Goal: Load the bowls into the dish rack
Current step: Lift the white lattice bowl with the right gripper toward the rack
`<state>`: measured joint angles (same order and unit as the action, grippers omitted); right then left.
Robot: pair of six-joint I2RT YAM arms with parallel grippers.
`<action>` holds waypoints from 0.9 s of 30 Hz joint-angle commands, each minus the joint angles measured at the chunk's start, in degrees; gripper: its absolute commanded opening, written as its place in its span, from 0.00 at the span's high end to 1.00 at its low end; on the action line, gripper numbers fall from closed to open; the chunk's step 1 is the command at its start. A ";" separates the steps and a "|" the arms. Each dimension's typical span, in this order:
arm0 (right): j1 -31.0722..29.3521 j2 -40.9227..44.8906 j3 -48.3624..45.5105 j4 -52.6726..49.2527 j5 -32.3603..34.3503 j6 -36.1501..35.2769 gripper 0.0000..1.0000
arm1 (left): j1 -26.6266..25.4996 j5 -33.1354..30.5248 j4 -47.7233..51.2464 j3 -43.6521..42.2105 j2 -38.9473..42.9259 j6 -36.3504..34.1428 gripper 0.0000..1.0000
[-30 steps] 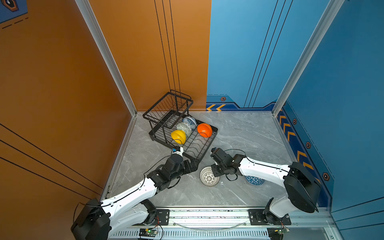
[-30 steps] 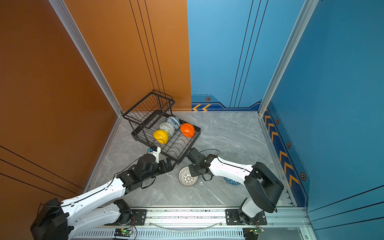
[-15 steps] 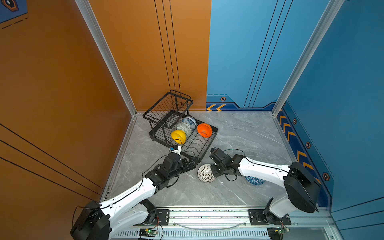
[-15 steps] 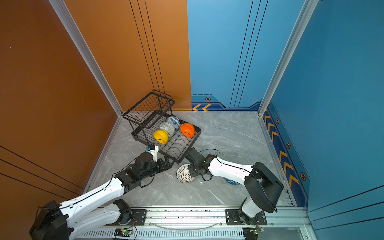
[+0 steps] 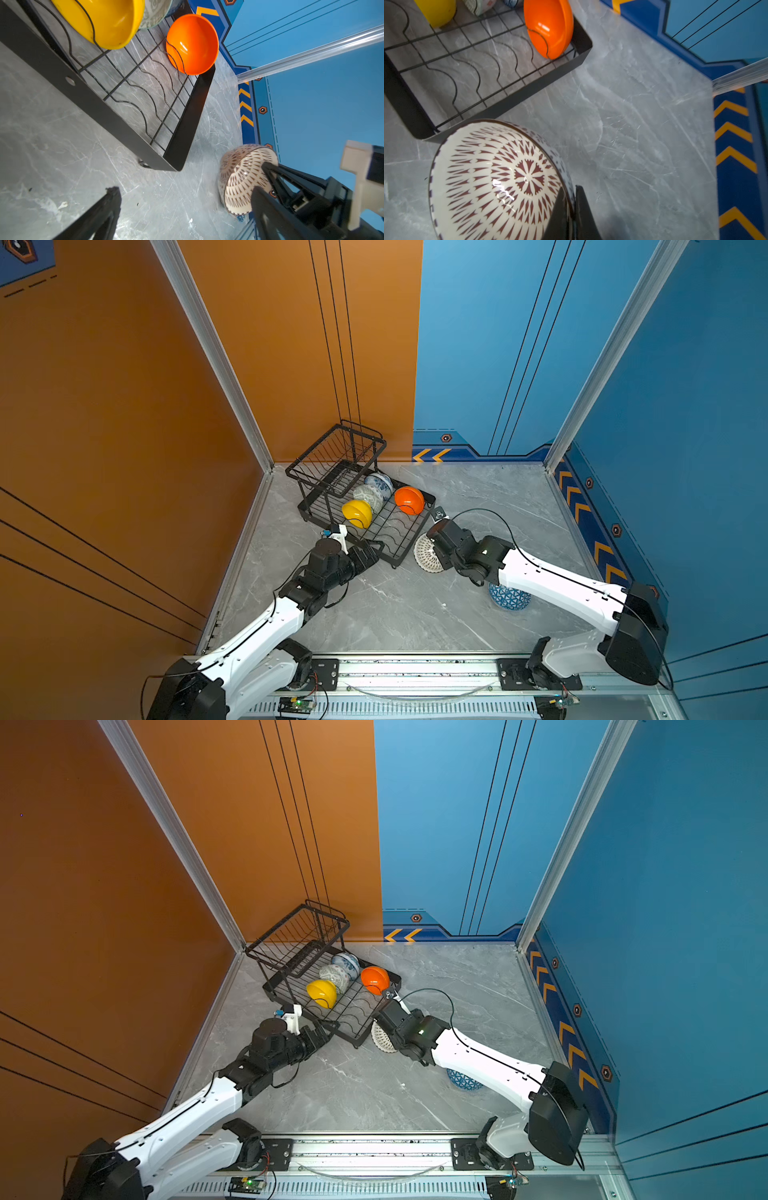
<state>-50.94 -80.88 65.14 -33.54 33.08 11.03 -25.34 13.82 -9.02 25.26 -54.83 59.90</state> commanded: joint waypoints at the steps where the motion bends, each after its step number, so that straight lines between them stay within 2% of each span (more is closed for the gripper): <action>1: -0.55 -2.70 3.97 8.01 14.36 -12.65 1.00 | 2.87 7.86 -8.59 -2.39 -1.69 5.94 0.02; 6: -0.70 -12.30 8.41 24.28 21.75 -29.50 1.00 | 6.57 12.08 -19.23 -4.98 -5.45 12.08 0.02; 10: -1.10 -20.42 13.55 34.95 22.93 -40.60 1.00 | 8.60 14.05 -23.93 -5.48 -7.77 14.47 0.02; 16: -1.39 -31.79 17.79 50.84 23.49 -58.69 1.00 | 12.17 16.77 -24.89 -5.48 -8.94 14.46 0.02; 27: 0.47 -43.39 21.64 64.68 21.98 -74.95 1.00 | 15.27 19.03 -28.27 -6.85 -12.03 14.19 0.02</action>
<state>-51.33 -123.55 84.25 22.61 53.04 -57.36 -10.87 30.65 -34.17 19.44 -65.76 74.04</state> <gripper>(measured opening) 0.080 0.980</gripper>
